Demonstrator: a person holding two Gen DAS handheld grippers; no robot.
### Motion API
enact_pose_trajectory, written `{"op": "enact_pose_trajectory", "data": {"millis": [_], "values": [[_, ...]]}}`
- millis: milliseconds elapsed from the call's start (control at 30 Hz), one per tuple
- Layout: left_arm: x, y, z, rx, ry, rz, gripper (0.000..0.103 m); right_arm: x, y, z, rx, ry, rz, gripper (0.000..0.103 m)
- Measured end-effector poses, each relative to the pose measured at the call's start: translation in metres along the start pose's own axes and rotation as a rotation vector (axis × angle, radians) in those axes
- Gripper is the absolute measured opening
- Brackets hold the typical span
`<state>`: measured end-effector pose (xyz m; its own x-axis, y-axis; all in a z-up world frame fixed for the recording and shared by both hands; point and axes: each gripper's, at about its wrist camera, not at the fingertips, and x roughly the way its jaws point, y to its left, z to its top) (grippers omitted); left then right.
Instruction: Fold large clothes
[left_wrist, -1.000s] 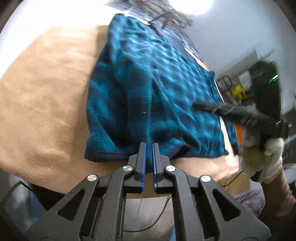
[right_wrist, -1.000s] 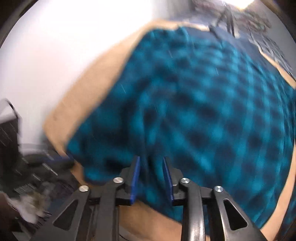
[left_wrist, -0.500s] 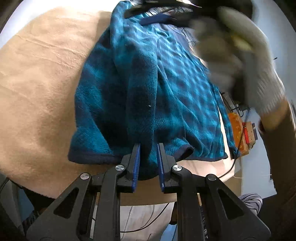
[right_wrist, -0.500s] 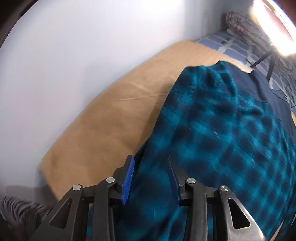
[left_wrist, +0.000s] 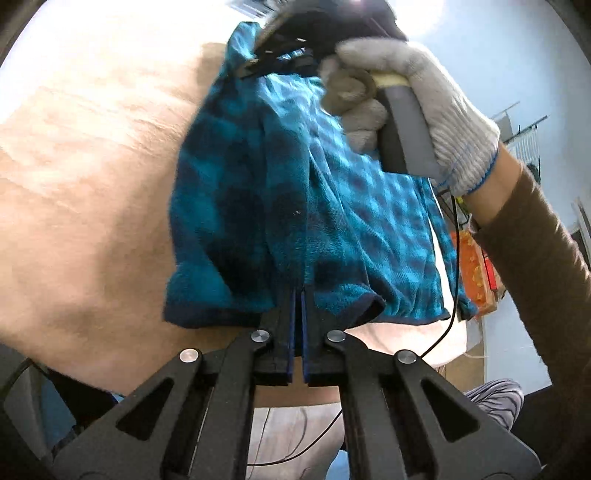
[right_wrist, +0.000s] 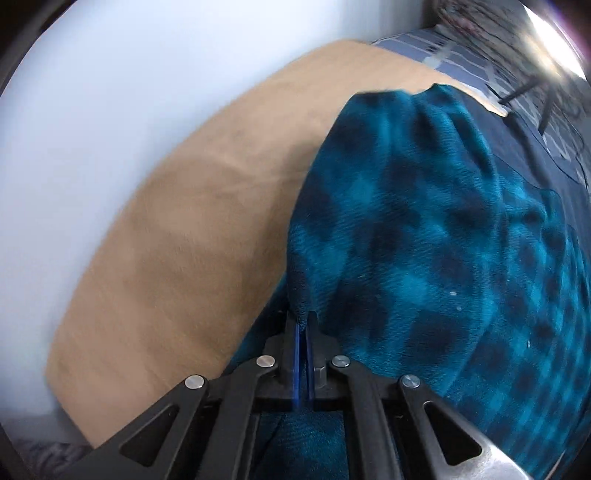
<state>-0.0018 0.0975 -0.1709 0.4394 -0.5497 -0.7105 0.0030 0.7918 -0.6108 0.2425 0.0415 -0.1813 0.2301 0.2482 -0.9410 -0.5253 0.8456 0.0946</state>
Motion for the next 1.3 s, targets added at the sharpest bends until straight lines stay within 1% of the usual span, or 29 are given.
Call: {"op": "enact_pose_trajectory", "data": {"millis": [67,167,200,300,367,400,433,500,567,600,633,667,700,767,800,867,900,933,967,1000,1033,1067,1100,1133,1200,1300], "values": [[-0.010,0.003,0.001,-0.014,-0.018,0.003,0.000,-0.007,-0.004,0.002,0.018,-0.016,0.027,0.000],[-0.027,0.005,0.002,-0.017,-0.052,0.021,0.000,-0.015,-0.007,0.009,0.058,-0.039,0.097,0.000],[-0.030,0.006,0.001,-0.016,-0.064,0.035,0.000,-0.016,-0.007,0.013,0.078,-0.051,0.135,0.000],[-0.038,0.012,0.004,-0.012,-0.116,0.125,0.000,-0.009,0.000,0.022,0.091,-0.077,0.229,0.001],[-0.041,0.016,0.006,-0.037,-0.116,0.134,0.000,-0.002,0.005,0.025,0.073,-0.079,0.239,0.010],[-0.042,0.018,0.006,-0.053,-0.108,0.128,0.000,0.000,0.007,0.025,0.059,-0.077,0.213,0.017],[-0.042,0.019,0.007,-0.058,-0.104,0.116,0.002,-0.001,0.007,0.023,0.051,-0.082,0.195,0.030],[-0.045,0.019,0.009,-0.058,-0.120,0.121,0.010,-0.011,0.005,0.013,0.031,-0.110,0.178,0.030],[-0.047,0.022,0.009,-0.072,-0.138,0.120,0.038,-0.026,0.002,-0.005,0.012,-0.133,0.165,0.029],[-0.047,0.026,0.011,-0.094,-0.142,0.108,0.043,-0.032,0.000,-0.017,-0.003,-0.135,0.149,0.029],[-0.045,0.031,0.011,-0.125,-0.140,0.096,0.045,-0.038,-0.001,-0.031,-0.014,-0.139,0.131,0.028],[-0.044,0.035,0.012,-0.146,-0.136,0.091,0.045,-0.043,-0.004,-0.045,-0.017,-0.144,0.118,0.028],[-0.041,0.043,0.012,-0.178,-0.129,0.090,0.045,-0.046,-0.006,-0.061,-0.013,-0.145,0.129,0.028],[-0.037,0.055,0.014,-0.240,-0.116,0.082,0.045,-0.046,-0.005,-0.089,-0.014,-0.134,0.177,0.028],[-0.032,0.061,0.014,-0.270,-0.101,0.067,0.045,-0.043,-0.001,-0.111,-0.033,-0.113,0.192,0.028],[-0.024,0.069,0.013,-0.312,-0.081,0.045,0.045,-0.038,0.012,-0.140,-0.087,-0.080,0.171,0.026],[-0.018,0.071,0.011,-0.322,-0.071,0.035,0.045,-0.031,0.022,-0.162,-0.154,-0.058,0.130,0.025],[-0.012,0.071,0.010,-0.325,-0.057,0.033,0.045,-0.029,0.026,-0.172,-0.194,-0.059,0.099,0.025],[-0.010,0.070,0.010,-0.321,-0.050,0.032,0.045,-0.029,0.035,-0.189,-0.263,-0.086,0.040,0.025],[-0.005,0.068,0.010,-0.318,-0.039,0.026,0.045,-0.031,0.039,-0.196,-0.290,-0.099,0.011,0.025],[0.001,0.064,0.010,-0.312,-0.027,0.015,0.045,-0.035,0.041,-0.199,-0.295,-0.097,-0.009,0.023],[0.006,0.061,0.010,-0.301,-0.018,0.012,0.044,-0.041,0.039,-0.200,-0.274,-0.107,-0.010,0.022],[0.011,0.057,0.010,-0.271,-0.013,0.025,0.038,-0.051,0.035,-0.198,-0.240,-0.135,0.000,0.022],[0.014,0.049,0.010,-0.225,-0.010,0.055,0.012,-0.059,0.034,-0.201,-0.222,-0.154,0.007,0.022],[0.012,0.038,0.010,-0.182,-0.017,0.079,0.010,-0.076,0.028,-0.192,-0.172,-0.209,0.029,0.023],[0.002,0.026,0.012,-0.181,-0.054,0.040,0.010,-0.088,0.014,-0.169,-0.108,-0.271,0.046,0.023]]}}
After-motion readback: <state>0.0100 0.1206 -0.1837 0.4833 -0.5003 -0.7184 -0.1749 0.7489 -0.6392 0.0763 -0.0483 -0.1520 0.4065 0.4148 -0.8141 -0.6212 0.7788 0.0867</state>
